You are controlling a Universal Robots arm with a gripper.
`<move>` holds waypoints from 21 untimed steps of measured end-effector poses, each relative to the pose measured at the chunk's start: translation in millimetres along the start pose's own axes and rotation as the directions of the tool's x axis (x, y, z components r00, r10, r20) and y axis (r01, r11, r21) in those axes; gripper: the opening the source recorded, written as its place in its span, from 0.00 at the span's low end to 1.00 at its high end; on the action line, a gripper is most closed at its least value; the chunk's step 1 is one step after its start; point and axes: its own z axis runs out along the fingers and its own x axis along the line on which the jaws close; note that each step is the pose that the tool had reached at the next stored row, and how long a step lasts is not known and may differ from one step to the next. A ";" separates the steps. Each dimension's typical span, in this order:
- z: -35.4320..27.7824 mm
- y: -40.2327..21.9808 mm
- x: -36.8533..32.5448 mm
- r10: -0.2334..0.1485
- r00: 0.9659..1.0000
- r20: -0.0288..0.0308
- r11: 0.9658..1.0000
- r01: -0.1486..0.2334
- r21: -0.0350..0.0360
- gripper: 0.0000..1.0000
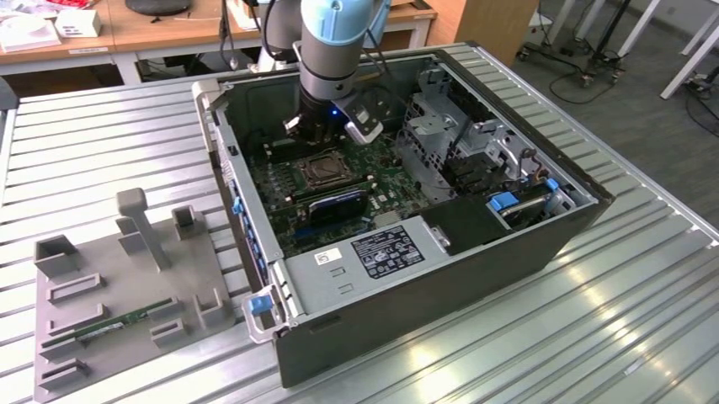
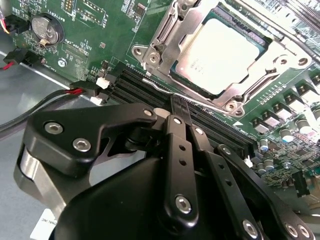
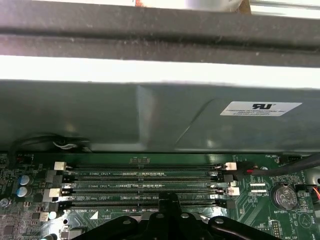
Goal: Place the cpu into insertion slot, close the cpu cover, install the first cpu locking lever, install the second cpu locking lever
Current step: 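Install the first cpu locking lever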
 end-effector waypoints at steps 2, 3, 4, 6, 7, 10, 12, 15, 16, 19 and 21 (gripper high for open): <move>-0.2 -0.2 0.0 0.000 1.000 0.000 1.000 0.000 0.000 0.11; -0.2 -0.4 0.0 0.000 1.000 0.000 1.000 0.000 0.000 0.11; -0.2 -0.7 0.0 0.000 1.000 0.000 1.000 0.000 0.000 0.11; -0.3 -1.3 -0.1 0.000 1.000 0.000 1.000 0.000 -0.001 0.11; -0.3 -1.6 -0.1 0.000 1.000 0.000 1.000 0.000 -0.001 0.11; -0.6 -2.9 -0.1 0.000 1.000 0.000 1.000 0.000 -0.003 0.11; -0.8 -3.7 -0.1 0.000 1.000 0.000 1.000 0.000 -0.006 0.11; -0.9 -3.7 -0.1 0.001 1.000 0.000 1.000 -0.001 -0.011 0.11; -1.0 -3.7 -0.1 0.001 1.000 0.000 1.000 -0.001 -0.012 0.11; -1.5 -3.5 0.6 0.001 1.000 0.000 1.000 -0.001 -0.019 0.11; -1.7 -3.5 1.1 0.002 1.000 0.000 1.000 -0.002 -0.029 0.11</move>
